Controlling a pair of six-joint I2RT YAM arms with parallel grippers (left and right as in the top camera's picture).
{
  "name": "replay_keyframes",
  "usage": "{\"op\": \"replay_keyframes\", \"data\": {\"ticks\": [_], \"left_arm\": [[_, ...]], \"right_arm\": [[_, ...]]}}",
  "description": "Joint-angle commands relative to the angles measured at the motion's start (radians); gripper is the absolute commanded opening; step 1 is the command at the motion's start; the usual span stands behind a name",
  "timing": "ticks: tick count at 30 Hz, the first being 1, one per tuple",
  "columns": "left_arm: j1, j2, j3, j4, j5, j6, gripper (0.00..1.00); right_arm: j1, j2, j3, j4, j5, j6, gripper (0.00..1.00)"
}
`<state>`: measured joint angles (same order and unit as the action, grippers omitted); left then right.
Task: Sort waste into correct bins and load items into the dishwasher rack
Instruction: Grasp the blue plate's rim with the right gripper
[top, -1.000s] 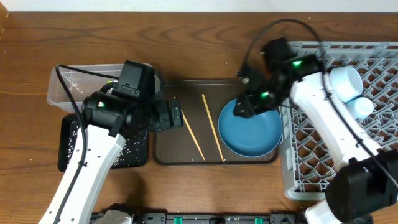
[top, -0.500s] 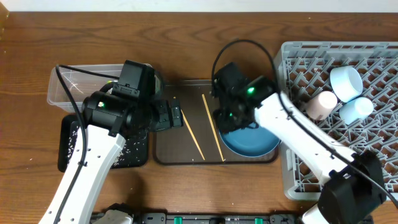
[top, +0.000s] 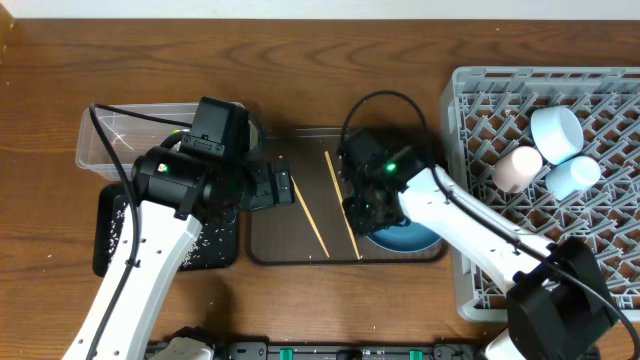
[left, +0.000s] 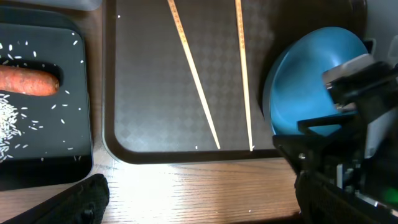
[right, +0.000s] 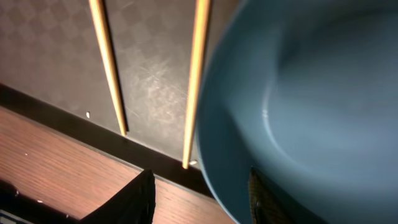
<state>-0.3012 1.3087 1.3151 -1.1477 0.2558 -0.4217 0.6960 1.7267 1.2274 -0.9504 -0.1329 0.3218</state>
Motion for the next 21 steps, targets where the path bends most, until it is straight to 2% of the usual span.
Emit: {"op": "replay_keyframes", "data": {"ticks": [1,13,15,17,20,21], "left_arm": [[0.005,-0.007,0.020,-0.003,-0.006,0.002,0.98],[0.005,-0.007,0.020,-0.003,-0.006,0.002,0.98],[0.005,-0.007,0.020,-0.003,-0.006,0.002,0.98],[0.005,-0.007,0.020,-0.003,-0.006,0.002,0.98],[0.005,-0.007,0.020,-0.003,-0.006,0.002,0.98],[0.005,-0.007,0.020,-0.003,-0.006,0.002,0.98]], "right_arm": [[0.028,-0.025,-0.031,0.040,0.012,0.014,0.48],[0.056,-0.025,-0.181,0.244,0.084,0.015,0.43],[0.056,-0.025,-0.200,0.267,0.084,0.016,0.35],[0.056,-0.025,-0.206,0.275,0.084,0.015,0.22],[0.055,-0.025,-0.206,0.282,0.083,0.015,0.10],[0.055,-0.025,-0.206,0.286,0.080,0.015,0.04]]}}
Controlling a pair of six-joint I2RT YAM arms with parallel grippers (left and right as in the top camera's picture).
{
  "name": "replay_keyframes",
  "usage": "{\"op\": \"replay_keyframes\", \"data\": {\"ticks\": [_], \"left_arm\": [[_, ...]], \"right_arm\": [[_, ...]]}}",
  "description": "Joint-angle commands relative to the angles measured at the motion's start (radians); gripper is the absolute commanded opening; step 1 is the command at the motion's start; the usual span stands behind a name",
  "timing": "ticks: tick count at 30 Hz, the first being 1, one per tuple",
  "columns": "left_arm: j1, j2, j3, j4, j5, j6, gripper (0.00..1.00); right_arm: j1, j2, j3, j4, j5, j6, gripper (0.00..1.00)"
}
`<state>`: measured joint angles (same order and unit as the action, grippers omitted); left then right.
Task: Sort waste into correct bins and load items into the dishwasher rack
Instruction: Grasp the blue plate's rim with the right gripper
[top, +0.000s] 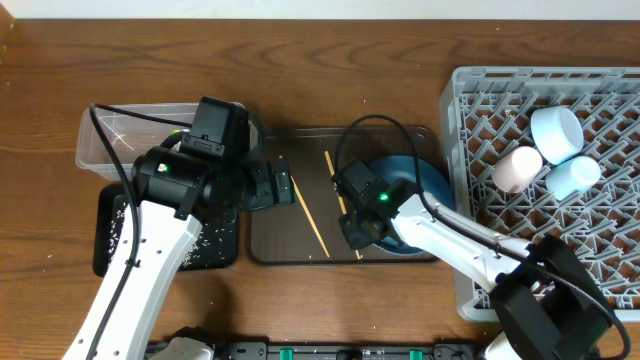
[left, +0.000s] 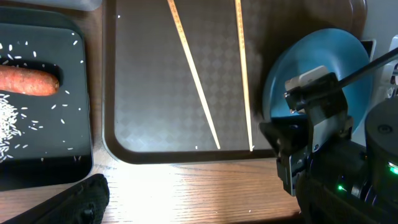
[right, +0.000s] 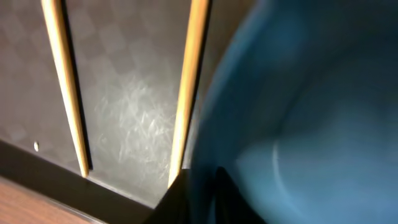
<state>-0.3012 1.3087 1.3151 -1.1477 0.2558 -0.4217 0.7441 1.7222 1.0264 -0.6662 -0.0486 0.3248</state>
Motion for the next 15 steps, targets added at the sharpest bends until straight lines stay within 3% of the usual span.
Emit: {"op": "replay_keyframes", "data": {"ticks": [1,15], "left_arm": [[0.005,-0.007,0.020,-0.003,-0.006,0.002,0.98],[0.005,-0.007,0.020,-0.003,-0.006,0.002,0.98]], "right_arm": [[0.007,-0.021,-0.004,0.002,-0.005,0.012,0.01],[0.007,-0.095,0.083,-0.041,-0.077,0.006,0.01]]}}
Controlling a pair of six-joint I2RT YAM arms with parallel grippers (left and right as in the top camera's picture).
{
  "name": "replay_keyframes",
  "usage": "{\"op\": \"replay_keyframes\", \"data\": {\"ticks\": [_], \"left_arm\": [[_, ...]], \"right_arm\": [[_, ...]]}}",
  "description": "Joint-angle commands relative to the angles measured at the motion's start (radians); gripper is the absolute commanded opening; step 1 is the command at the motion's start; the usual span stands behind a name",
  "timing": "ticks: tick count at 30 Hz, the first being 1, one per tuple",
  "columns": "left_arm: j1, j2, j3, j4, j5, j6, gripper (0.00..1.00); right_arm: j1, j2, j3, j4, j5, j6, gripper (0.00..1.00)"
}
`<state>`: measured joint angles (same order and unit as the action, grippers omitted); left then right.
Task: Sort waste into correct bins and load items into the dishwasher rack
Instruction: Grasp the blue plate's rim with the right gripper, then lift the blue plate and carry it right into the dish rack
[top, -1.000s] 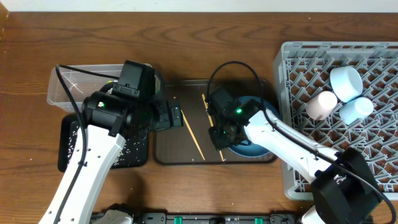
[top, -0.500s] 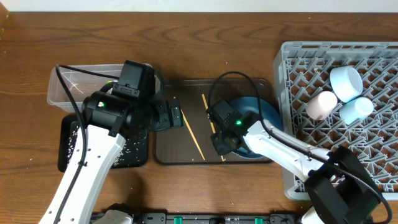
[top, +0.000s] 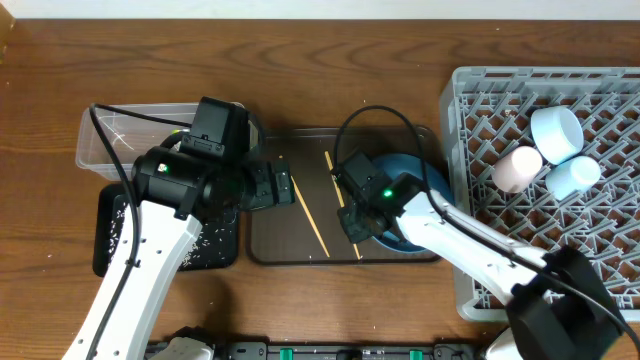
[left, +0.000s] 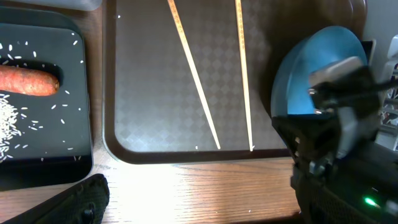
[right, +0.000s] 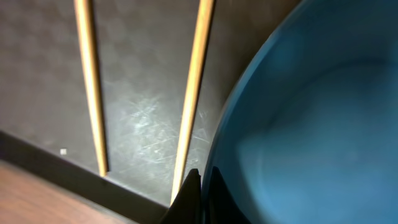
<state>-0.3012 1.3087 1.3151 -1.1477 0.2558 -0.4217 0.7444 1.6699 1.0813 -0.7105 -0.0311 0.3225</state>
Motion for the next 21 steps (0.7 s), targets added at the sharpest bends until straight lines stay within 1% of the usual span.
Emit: {"op": "replay_keyframes", "data": {"ticks": [1,5,10,21], "left_arm": [[0.005,-0.007,0.020,-0.003,-0.006,0.002,0.98],[0.005,-0.007,0.020,-0.003,-0.006,0.002,0.98],[0.005,-0.007,0.020,-0.003,-0.006,0.002,0.98],[0.005,-0.007,0.020,-0.003,-0.006,0.002,0.98]], "right_arm": [[0.007,-0.073,0.032,0.003,-0.101,0.002,0.01],[0.006,-0.174,0.033,-0.009,-0.101,-0.002,0.01],[-0.018,-0.340,0.033,-0.060,-0.100,-0.002,0.01],[-0.156,-0.720,0.033,-0.162,-0.108,-0.002,0.01]]}}
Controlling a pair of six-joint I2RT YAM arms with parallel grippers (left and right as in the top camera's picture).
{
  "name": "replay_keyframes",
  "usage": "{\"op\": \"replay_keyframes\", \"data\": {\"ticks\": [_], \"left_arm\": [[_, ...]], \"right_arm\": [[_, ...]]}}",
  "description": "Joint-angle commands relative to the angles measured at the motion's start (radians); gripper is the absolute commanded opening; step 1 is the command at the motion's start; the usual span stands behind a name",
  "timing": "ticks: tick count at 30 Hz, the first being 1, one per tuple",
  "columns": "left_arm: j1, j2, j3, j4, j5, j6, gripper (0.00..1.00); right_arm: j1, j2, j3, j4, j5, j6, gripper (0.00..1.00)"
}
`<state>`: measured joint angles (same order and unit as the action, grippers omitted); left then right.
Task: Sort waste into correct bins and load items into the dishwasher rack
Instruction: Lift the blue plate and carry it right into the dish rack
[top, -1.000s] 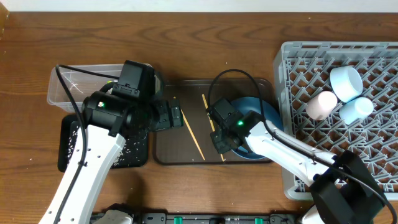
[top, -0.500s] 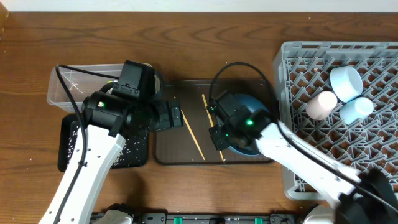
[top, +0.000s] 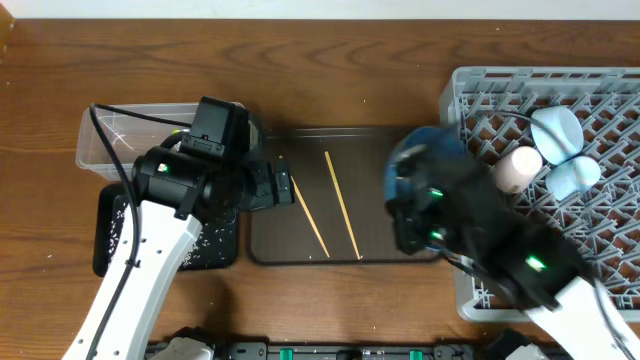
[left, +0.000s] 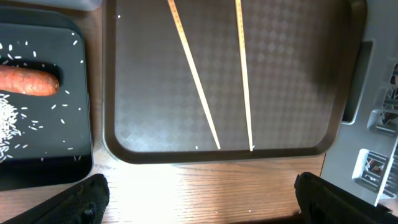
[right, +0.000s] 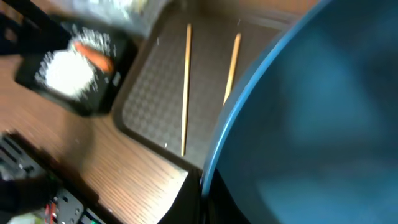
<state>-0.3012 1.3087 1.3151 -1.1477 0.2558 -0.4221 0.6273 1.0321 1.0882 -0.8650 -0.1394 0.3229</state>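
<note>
A blue bowl (right: 311, 112) fills the right wrist view, and my right gripper (right: 204, 186) is shut on its rim. In the overhead view the bowl (top: 425, 150) hangs blurred above the tray's right end, beside the grey dishwasher rack (top: 600, 230). Two wooden chopsticks (left: 194, 81) (left: 243, 74) lie on the dark tray (left: 286, 93). My left gripper (left: 199, 202) stands open over the wood just in front of the tray, holding nothing.
The rack holds a white cup (top: 556, 130), a pink cup (top: 517, 168) and a light blue cup (top: 573, 177). A black container (left: 37, 143) with rice and a carrot (left: 28, 81) sits left of the tray. A clear plastic bin (top: 120, 135) stands behind it.
My right gripper, then shut on the bowl's rim down on the tray, now holds the bowl raised and further right, next to the rack. The tray's right end is bare. The left arm is unchanged.
My right gripper stood open at the bowl's left rim on the tray. Then it was lower, closing on the rim, and then shut on it. Now the bowl is off the tray, held near the rack. The left arm and chopsticks stayed put.
</note>
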Motion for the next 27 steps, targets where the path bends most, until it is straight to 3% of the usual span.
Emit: {"op": "replay_keyframes", "data": {"ticks": [1,11,27], "left_arm": [[0.005,-0.007,0.020,-0.003,-0.006,0.003,0.98],[0.005,-0.007,0.020,-0.003,-0.006,0.002,0.98],[0.005,-0.007,0.020,-0.003,-0.006,0.002,0.98]], "right_arm": [[-0.056,-0.116,0.026,-0.012,0.000,-0.002,0.01],[-0.272,-0.325,0.026,-0.139,0.131,-0.002,0.01],[-0.602,-0.265,0.026,-0.301,0.293,0.009,0.01]]}}
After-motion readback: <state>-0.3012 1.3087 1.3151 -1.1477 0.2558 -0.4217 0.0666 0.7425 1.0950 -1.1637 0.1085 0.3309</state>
